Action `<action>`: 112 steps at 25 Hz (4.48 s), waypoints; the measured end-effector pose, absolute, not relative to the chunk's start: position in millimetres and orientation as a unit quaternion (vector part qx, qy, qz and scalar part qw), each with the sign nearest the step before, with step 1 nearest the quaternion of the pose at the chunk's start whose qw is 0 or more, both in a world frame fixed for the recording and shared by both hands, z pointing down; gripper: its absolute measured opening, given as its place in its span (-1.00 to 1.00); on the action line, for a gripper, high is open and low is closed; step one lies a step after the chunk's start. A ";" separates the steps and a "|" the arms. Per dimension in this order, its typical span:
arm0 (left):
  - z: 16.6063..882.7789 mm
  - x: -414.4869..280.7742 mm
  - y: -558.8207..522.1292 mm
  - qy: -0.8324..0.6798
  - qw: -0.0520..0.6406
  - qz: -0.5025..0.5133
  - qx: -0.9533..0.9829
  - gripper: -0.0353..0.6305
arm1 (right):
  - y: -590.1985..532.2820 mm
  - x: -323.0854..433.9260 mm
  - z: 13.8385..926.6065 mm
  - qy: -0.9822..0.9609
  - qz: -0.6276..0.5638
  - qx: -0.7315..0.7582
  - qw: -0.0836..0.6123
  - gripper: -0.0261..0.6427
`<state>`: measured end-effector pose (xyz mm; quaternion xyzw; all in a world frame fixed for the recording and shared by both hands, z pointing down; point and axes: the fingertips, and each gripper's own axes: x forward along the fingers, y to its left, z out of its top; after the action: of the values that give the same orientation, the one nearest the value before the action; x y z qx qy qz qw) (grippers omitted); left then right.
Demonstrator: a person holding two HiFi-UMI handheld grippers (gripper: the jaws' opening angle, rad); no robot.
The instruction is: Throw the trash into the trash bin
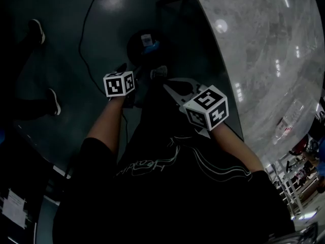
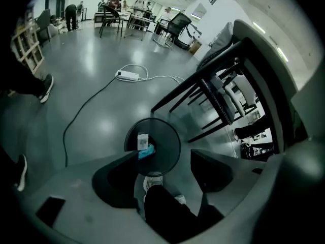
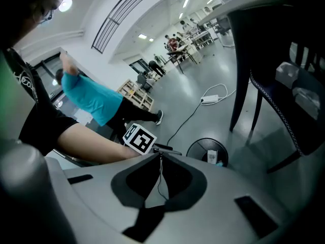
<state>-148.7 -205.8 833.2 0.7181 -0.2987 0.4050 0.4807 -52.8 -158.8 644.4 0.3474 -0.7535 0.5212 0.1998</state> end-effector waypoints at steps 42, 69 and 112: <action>345.1 210.5 32.3 0.087 0.359 0.107 0.923 -0.88 | 136.6 235.1 342.4 -0.664 0.295 0.683 -0.075 -0.80; 365.7 250.8 94.6 0.118 0.316 0.176 0.925 -0.88 | 204.4 331.5 475.3 -0.520 0.322 0.784 0.104 -0.20; 353.8 148.7 32.7 -0.055 0.328 0.111 0.937 -0.88 | 130.4 323.9 411.2 -0.573 0.294 0.765 -0.025 -0.39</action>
<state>148.7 32.7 353.8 0.9367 -0.0549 0.1108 0.3276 323.9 130.4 411.2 0.7647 -0.5728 0.2941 -0.0251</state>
